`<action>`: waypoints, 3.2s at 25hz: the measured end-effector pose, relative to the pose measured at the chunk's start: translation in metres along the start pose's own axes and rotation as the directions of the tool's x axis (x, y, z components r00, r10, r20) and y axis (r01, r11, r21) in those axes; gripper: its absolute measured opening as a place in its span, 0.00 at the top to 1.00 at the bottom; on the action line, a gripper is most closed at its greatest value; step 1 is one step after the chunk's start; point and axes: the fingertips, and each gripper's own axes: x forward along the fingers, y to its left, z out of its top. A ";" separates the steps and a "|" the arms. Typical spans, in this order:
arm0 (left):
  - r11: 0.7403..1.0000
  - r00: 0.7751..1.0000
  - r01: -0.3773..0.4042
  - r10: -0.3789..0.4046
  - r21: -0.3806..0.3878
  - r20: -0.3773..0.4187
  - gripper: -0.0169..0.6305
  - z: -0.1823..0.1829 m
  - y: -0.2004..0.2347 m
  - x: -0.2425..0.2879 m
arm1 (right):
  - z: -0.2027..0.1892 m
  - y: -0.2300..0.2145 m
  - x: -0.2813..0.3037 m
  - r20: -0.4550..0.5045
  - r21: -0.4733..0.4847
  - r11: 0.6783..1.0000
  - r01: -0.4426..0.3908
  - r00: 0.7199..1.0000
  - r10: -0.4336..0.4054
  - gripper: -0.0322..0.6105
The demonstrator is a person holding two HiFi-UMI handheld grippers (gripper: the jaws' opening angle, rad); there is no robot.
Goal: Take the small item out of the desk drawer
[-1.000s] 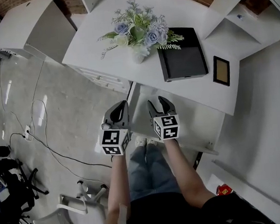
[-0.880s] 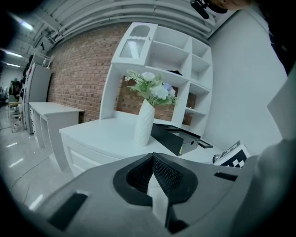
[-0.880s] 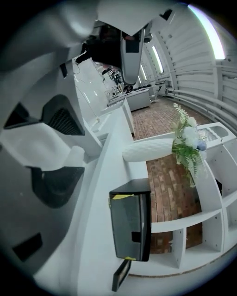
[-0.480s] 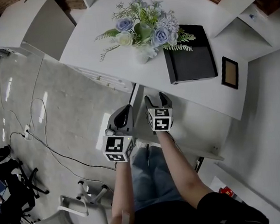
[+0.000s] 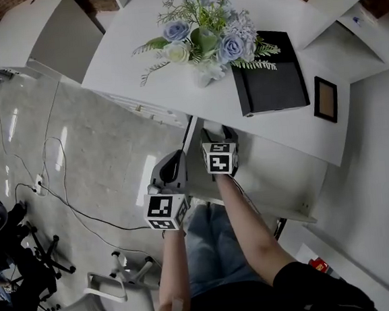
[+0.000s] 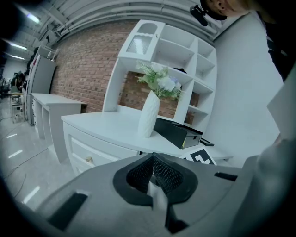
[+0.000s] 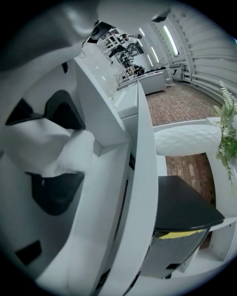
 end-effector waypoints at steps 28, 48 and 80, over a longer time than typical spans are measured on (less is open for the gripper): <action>0.999 0.999 0.018 -0.019 0.041 0.030 0.96 0.042 -0.012 -0.010 | 0.002 0.012 -0.084 -0.020 0.079 0.996 -0.045 0.999 0.047 0.56; 0.924 0.949 0.269 -0.303 0.271 0.091 0.96 0.145 -0.158 0.013 | 0.092 -0.160 -0.315 0.395 0.239 0.938 0.249 0.858 -0.329 0.56; 0.884 0.922 0.285 -0.359 0.370 0.148 0.96 0.181 -0.204 0.007 | 0.131 -0.214 -0.425 0.615 0.219 0.919 0.328 0.685 -0.391 0.56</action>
